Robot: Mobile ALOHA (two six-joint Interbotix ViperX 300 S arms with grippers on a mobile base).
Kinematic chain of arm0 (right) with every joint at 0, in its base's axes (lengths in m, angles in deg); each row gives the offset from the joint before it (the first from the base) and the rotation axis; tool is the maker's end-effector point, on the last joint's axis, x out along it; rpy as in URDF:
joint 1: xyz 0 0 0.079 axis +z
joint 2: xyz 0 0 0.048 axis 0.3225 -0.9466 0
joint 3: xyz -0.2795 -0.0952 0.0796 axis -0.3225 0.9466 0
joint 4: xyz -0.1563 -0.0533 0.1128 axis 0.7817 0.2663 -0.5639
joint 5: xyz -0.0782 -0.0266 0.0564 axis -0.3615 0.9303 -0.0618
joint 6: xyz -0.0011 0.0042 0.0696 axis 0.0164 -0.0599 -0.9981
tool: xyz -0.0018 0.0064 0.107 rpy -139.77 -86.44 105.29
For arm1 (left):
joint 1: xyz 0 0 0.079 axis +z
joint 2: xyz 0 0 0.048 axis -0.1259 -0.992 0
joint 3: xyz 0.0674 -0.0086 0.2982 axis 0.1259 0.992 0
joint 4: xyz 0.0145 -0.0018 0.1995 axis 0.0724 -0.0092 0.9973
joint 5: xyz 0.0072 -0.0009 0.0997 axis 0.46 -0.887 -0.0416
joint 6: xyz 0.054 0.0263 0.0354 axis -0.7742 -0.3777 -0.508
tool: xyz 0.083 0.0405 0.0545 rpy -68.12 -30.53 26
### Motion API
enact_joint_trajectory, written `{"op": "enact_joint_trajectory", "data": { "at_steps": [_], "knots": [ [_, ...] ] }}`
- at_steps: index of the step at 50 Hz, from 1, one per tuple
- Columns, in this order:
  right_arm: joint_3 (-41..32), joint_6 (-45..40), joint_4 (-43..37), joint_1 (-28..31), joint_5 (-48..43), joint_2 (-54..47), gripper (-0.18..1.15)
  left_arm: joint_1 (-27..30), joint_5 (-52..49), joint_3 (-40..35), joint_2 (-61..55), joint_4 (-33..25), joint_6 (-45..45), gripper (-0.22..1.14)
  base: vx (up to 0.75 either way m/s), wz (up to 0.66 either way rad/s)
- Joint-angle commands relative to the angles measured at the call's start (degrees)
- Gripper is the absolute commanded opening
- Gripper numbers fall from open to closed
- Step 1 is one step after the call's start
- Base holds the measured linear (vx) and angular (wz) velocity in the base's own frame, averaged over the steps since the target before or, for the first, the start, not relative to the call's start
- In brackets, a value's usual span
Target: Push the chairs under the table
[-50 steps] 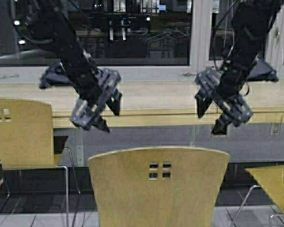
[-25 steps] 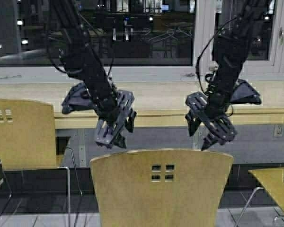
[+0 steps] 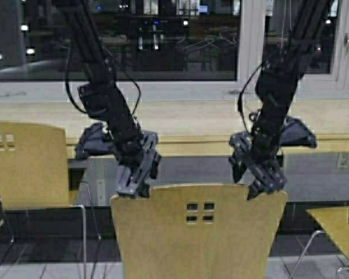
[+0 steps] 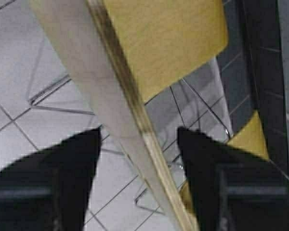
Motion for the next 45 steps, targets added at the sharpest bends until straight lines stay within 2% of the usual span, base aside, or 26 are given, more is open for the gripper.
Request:
{"op": "enact_joint_trajectory", "data": {
  "at_steps": [1,15,21,26,35,45],
  "knots": [
    [-4.66,0.00,-0.09,-1.14,-0.09,-2.46,0.87,1.32,0.53,-4.57,-2.29,-0.44,0.18,0.86,0.00,0.00],
    [-10.46,0.09,-0.18,-1.76,2.29,-8.26,0.87,2.20,0.53,-10.55,-8.35,-0.44,0.09,0.86,0.00,0.00],
    [-11.16,0.09,-0.18,-1.76,2.46,-9.05,0.84,2.37,0.44,-12.04,-9.67,-0.44,0.18,0.80,0.00,0.00],
    [-11.25,0.18,-0.09,-1.76,2.46,-9.05,0.72,2.29,0.18,-12.92,-10.20,-0.53,0.09,0.67,0.00,0.00],
    [-11.87,0.18,-0.09,-1.76,2.46,-9.40,0.36,2.64,-0.70,-14.85,-11.60,-0.53,0.18,0.40,0.01,0.02],
    [-12.83,0.18,-0.18,-1.76,2.46,-10.11,0.33,3.52,-0.88,-16.17,-12.66,-0.53,0.18,0.36,0.01,0.04]
  ]
}}
